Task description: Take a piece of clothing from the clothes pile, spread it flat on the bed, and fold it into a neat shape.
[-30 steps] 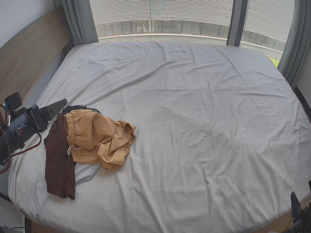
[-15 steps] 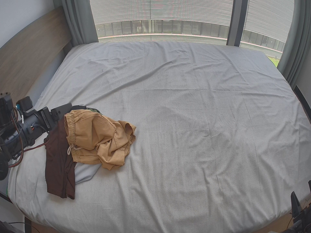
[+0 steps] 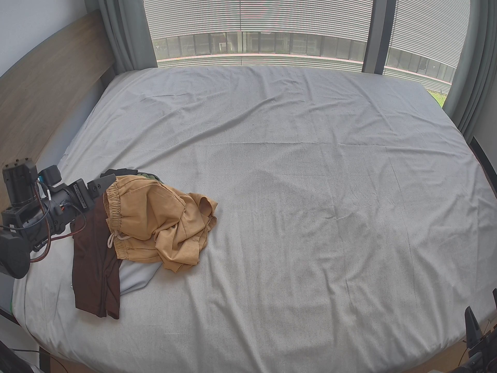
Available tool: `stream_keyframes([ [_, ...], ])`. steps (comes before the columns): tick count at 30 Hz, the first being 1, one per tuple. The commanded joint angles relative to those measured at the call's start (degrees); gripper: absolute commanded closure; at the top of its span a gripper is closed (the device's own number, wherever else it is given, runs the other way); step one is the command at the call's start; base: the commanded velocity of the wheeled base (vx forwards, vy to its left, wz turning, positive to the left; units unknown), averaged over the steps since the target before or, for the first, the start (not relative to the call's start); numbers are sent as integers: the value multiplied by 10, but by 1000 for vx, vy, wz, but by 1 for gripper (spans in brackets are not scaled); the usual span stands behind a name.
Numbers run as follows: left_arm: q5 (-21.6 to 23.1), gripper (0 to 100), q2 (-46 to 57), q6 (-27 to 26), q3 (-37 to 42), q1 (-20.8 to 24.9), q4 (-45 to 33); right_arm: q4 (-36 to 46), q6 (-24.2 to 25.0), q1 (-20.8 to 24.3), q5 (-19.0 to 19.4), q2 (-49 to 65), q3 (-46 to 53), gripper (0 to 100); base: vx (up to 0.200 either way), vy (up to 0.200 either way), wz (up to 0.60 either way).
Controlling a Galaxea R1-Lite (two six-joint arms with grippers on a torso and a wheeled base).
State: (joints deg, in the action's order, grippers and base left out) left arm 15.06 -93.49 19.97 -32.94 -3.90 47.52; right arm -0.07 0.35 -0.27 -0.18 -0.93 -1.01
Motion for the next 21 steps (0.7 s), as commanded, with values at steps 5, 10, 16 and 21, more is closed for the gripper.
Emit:
stream_keyframes([
  [5,1,0,-82,5,1,-15,41,0,1,0,0,9,9,0,0,0,0],
  [10,7,0,-107,38,-7,-15,64,0,1,0,0,9,10,0,0,0,0],
  [16,9,0,-129,54,-16,-15,79,0,1,0,0,9,10,0,0,0,0],
  [21,9,0,-147,54,-22,-13,79,0,1,0,0,9,10,0,0,0,0],
])
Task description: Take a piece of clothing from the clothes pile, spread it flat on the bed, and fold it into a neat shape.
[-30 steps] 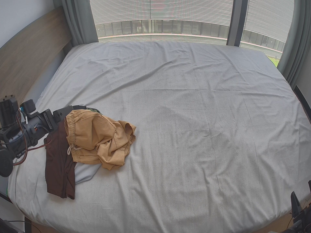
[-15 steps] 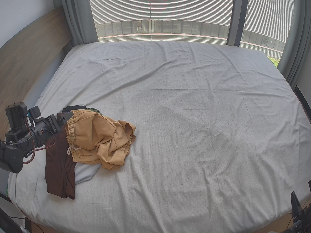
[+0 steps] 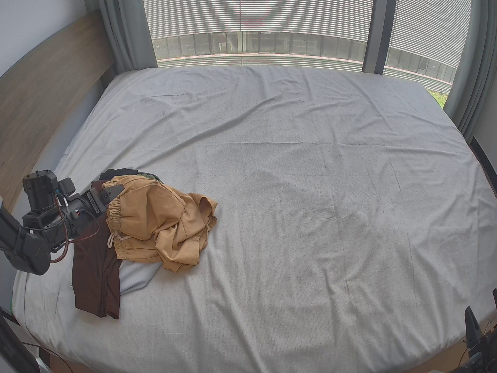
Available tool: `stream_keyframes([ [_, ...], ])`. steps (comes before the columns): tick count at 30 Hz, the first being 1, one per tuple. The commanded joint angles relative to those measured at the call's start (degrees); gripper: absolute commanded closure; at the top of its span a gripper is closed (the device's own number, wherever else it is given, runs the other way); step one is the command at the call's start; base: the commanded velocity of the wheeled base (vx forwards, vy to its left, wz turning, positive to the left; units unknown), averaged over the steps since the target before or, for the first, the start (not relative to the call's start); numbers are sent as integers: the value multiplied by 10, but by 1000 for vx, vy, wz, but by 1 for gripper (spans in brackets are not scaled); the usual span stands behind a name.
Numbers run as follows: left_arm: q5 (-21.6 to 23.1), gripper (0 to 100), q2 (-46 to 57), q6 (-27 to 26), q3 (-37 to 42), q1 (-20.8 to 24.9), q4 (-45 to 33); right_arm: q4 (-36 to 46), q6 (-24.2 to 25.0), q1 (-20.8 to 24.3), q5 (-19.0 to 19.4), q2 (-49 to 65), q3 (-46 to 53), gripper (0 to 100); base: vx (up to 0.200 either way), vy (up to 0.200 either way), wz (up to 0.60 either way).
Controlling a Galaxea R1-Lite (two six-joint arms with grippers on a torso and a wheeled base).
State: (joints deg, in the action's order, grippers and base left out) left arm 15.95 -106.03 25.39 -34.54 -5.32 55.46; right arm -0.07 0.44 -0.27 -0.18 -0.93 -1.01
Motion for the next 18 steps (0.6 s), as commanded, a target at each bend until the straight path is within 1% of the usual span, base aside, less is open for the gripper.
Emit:
stream_keyframes([
  [1,0,0,-26,1,-9,0,1,0,1,0,-1,9,9,0,0,0,0],
  [8,0,0,-50,17,-25,0,1,0,1,0,-1,9,10,0,0,0,0],
  [13,1,0,-74,25,-50,3,4,0,2,1,-1,9,9,0,0,0,0],
  [18,0,0,-100,26,-61,5,29,0,3,1,-1,9,10,0,0,0,0],
])
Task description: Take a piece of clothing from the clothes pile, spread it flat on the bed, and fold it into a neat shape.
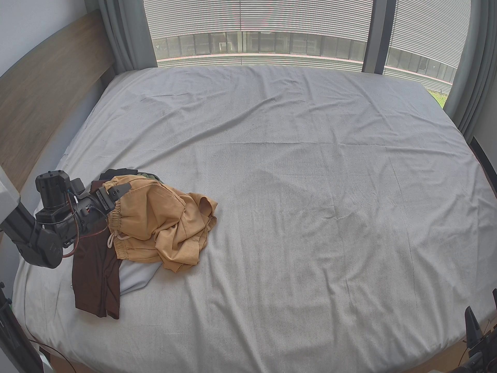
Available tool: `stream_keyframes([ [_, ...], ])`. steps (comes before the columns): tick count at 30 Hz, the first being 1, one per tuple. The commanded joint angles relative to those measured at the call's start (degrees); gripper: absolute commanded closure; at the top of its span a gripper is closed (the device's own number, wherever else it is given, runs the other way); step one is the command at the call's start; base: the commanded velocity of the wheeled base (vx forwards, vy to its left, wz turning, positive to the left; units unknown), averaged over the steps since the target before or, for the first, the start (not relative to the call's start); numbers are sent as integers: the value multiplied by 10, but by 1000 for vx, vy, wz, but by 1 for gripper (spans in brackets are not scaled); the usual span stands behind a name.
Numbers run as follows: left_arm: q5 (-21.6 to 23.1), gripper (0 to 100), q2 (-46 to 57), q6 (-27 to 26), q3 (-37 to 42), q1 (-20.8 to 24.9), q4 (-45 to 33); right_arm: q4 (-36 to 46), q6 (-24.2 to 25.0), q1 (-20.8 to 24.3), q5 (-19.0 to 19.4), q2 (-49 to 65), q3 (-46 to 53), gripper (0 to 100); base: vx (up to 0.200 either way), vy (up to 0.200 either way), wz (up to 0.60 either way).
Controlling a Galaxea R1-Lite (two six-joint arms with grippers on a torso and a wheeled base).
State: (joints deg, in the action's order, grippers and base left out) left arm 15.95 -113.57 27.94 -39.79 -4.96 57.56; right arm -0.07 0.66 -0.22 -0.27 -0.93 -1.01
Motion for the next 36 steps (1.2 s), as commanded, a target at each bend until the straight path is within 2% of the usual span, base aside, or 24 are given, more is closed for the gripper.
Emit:
stream_keyframes([
  [1,-1,0,-30,1,-8,3,14,0,0,0,0,9,9,0,0,0,0],
  [10,-1,0,-63,3,-30,7,32,0,0,0,0,9,10,0,0,0,0],
  [15,-5,0,-67,32,-49,12,42,0,0,0,0,9,9,0,0,0,0],
  [23,-6,0,-77,37,-58,21,45,0,0,0,0,9,10,0,0,0,0],
  [24,-6,100,-78,37,-62,21,45,0,0,0,-1,9,9,0,0,0,0],
  [36,-1,100,-81,39,-70,22,45,0,0,0,0,9,9,0,0,0,0],
])
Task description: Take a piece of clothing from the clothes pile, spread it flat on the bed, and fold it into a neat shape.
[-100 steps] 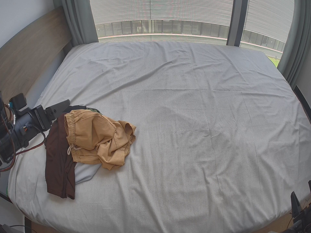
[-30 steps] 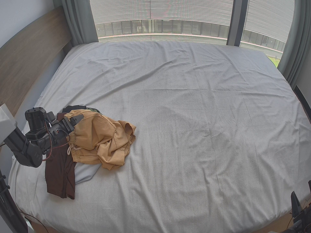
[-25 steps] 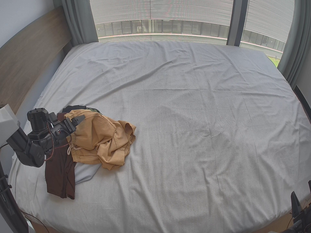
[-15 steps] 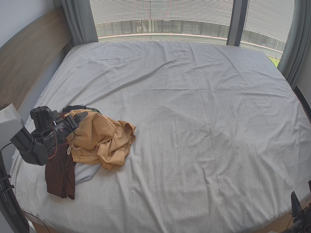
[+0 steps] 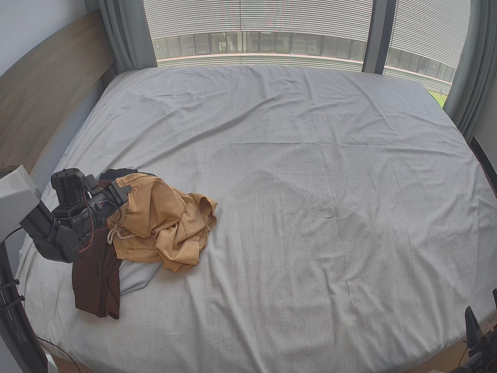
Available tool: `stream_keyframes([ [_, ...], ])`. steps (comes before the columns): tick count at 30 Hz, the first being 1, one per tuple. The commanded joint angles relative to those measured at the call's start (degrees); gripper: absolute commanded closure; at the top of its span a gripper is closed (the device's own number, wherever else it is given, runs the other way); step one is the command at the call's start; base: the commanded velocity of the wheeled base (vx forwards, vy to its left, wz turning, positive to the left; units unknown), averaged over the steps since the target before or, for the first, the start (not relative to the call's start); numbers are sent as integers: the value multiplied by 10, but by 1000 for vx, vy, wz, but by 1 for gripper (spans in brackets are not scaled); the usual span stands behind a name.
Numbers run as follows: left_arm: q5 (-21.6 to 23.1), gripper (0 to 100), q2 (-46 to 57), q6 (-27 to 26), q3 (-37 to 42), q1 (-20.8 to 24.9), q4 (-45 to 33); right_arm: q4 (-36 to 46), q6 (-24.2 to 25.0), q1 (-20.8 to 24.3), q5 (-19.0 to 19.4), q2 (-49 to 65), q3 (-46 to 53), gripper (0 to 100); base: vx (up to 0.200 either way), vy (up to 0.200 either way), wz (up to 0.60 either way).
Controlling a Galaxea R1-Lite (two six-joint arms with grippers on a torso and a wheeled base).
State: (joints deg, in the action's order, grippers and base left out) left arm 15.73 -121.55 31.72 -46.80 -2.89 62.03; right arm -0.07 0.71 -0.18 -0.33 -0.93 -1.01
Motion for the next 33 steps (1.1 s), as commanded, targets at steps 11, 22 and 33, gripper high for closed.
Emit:
stream_keyframes([
  [11,-1,100,76,50,29,68,63,0,-1,-1,0,9,10,0,0,0,0],
  [22,2,100,146,46,49,124,64,0,-1,-1,1,9,10,0,0,0,0],
  [33,16,100,178,36,71,178,59,1,0,-1,0,9,10,0,0,0,0],
])
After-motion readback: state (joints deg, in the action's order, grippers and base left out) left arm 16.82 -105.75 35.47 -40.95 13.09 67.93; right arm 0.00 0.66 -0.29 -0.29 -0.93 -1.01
